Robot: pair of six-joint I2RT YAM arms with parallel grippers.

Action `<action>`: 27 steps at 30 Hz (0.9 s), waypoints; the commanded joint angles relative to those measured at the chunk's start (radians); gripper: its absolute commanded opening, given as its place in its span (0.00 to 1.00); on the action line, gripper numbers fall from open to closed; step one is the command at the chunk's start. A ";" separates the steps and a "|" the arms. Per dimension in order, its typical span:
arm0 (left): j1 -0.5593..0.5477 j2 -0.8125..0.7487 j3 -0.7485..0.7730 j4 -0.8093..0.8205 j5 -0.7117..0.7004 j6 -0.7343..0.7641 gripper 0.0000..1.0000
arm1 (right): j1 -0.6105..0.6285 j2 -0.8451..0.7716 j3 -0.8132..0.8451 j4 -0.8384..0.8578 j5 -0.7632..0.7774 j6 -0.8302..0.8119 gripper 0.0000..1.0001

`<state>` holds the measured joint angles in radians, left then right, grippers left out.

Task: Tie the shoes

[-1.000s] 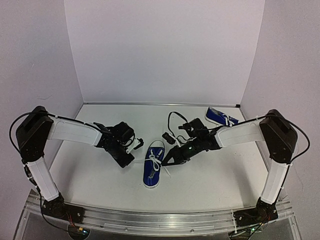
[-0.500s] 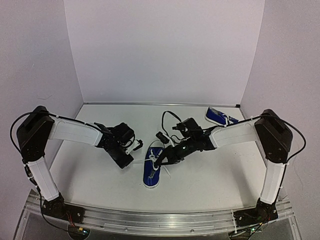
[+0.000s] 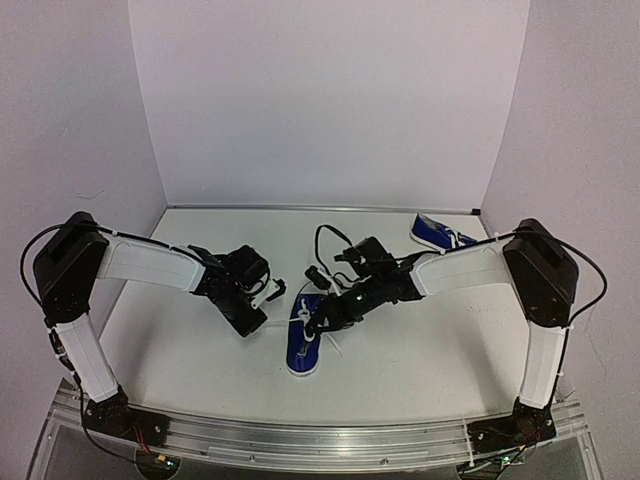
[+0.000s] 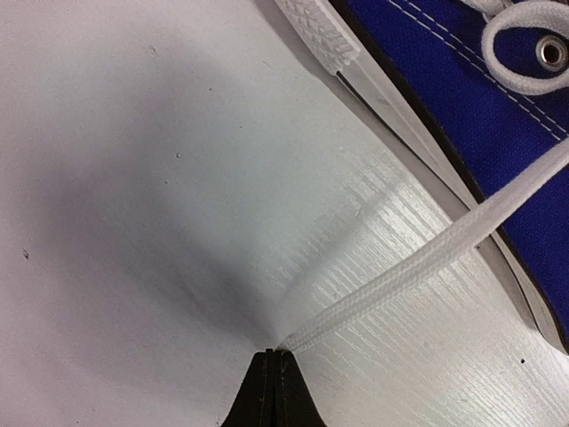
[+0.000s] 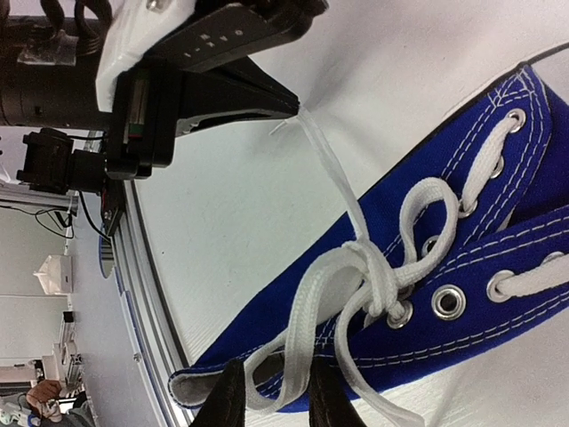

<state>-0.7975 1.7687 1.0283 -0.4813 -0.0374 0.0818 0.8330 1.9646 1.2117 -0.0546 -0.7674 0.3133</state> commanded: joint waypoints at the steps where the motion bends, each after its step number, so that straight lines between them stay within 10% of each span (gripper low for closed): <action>1: 0.004 -0.031 0.021 0.018 0.025 0.023 0.00 | 0.009 0.019 0.034 -0.050 0.062 -0.026 0.21; 7: 0.004 -0.066 -0.008 0.072 0.104 0.033 0.01 | 0.010 -0.031 0.035 -0.121 0.151 -0.055 0.00; 21: 0.004 -0.044 -0.019 0.080 0.161 0.095 0.00 | -0.085 -0.202 -0.064 -0.198 0.257 -0.083 0.00; 27: 0.005 -0.165 -0.089 0.249 0.235 0.108 0.31 | -0.086 -0.176 -0.057 -0.206 0.200 -0.108 0.00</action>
<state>-0.7975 1.7115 0.9775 -0.3700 0.1382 0.1682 0.7408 1.7784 1.1553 -0.2423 -0.5417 0.2424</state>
